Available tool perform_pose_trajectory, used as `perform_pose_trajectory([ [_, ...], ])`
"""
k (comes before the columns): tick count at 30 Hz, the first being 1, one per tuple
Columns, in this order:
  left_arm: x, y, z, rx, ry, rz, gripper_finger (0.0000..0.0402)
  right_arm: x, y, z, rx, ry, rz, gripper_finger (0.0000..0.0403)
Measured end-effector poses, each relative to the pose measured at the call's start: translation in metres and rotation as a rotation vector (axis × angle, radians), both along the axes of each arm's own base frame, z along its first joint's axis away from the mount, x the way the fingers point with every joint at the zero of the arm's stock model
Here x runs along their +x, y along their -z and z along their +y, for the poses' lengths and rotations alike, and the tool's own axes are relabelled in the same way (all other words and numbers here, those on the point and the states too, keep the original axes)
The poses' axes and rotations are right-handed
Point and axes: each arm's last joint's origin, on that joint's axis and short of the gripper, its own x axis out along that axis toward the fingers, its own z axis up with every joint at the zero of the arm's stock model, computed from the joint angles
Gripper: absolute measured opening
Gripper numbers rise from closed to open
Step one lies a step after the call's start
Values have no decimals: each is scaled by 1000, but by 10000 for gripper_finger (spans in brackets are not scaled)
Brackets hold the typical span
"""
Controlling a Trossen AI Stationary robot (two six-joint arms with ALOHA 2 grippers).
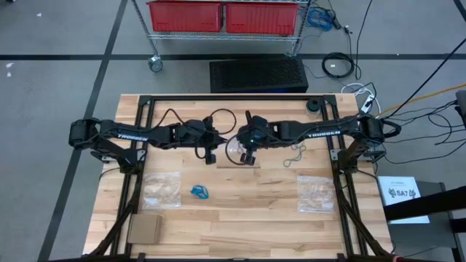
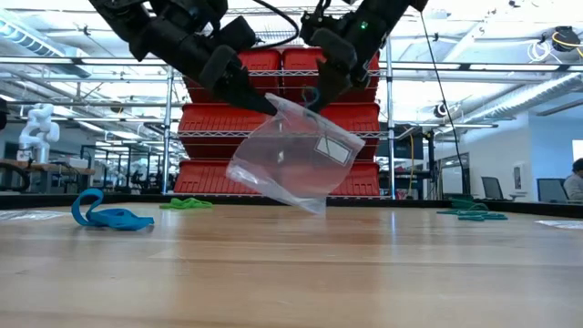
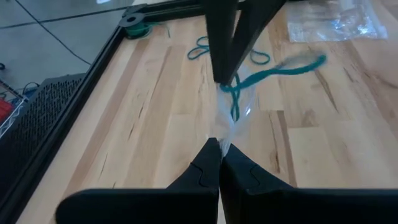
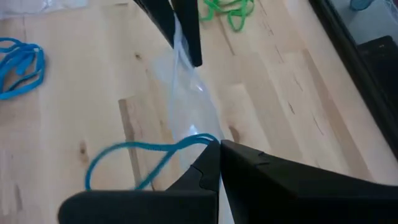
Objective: Sort rubber bands
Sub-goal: Put the blue rubber band into the open transparent zip lock bag
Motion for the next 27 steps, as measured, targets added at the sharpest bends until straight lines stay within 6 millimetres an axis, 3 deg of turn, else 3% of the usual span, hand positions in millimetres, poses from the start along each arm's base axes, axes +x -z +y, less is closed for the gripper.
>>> perform_pose_trajectory([
  [11,1,-2,-1,-18,-10,-19,0,4,0,4,35,-50,-30,0],
  [20,1,-2,-2,-17,-6,-21,0,15,24,-13,120,-51,13,3],
  [27,1,-2,-4,-20,18,-21,0,13,21,-19,116,-40,4,71],
])
